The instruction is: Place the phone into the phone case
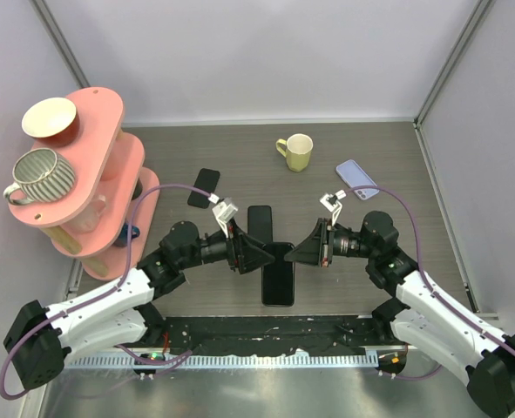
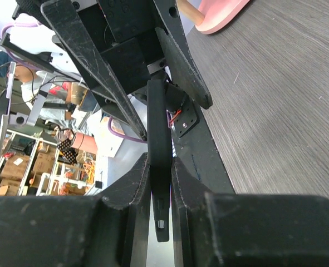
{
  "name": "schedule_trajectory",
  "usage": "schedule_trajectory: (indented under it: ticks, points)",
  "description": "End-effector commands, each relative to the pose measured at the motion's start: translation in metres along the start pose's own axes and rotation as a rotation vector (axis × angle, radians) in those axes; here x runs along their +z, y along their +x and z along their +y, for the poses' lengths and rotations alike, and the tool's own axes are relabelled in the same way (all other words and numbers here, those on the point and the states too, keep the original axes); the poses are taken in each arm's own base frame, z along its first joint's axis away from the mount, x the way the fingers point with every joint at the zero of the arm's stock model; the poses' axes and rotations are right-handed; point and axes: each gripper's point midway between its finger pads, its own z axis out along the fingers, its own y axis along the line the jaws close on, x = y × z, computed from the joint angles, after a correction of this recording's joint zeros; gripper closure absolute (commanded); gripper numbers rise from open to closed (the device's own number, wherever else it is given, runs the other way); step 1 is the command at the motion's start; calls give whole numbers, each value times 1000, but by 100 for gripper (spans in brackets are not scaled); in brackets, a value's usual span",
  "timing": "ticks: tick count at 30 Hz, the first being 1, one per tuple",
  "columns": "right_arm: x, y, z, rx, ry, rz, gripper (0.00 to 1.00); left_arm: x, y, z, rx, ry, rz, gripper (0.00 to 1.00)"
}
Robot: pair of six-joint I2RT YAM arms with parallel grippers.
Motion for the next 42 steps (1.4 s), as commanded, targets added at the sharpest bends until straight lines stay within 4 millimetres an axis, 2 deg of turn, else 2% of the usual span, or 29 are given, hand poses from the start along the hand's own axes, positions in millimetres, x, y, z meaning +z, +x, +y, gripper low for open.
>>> schedule_trajectory:
  ticks: [1,3,4,10,13,14,16,19,20,21,22,23,25,37,40,42]
  points:
    - [-2,-33,36,-81,-64,-96,99,-4,-5,1,20,-7,-32,40]
    - [-3,-36,36,-80,-54,-113,99,-5,-5,-5,-1,27,-50,36]
    - [-3,-37,38,-80,-55,-118,99,-7,2,-3,-10,34,-44,35]
    - [0,-44,36,-43,-59,-156,99,-4,8,-9,-65,98,-58,38]
    - [3,-45,34,-23,-70,-154,94,-2,6,-14,-88,138,-70,47]
    - [4,-45,33,-13,-72,-157,93,-1,7,-15,-97,147,-70,56]
    - [5,-43,28,6,-65,-156,91,1,5,-19,-101,176,-79,65]
    - [5,-43,23,22,-54,-176,78,1,4,-21,-124,198,-96,83]
    - [4,-44,22,25,-47,-189,67,2,2,-19,-137,185,-112,95]
    - [4,-44,22,31,-48,-192,62,2,0,-17,-146,177,-120,99]
    - [4,-42,20,42,-47,-193,57,2,0,-15,-150,165,-128,100]
    - [4,-44,23,38,-64,-203,47,3,-3,-11,-161,140,-142,100]
    - [3,-38,21,82,-80,-201,42,3,-6,-11,-169,134,-153,100]
    - [5,-15,5,92,-89,-133,45,3,-27,-3,-283,88,-271,100]
    - [6,-13,4,97,-92,-131,53,6,-29,0,-307,75,-280,100]
    - [6,-12,3,95,-92,-129,64,7,-30,3,-322,63,-284,100]
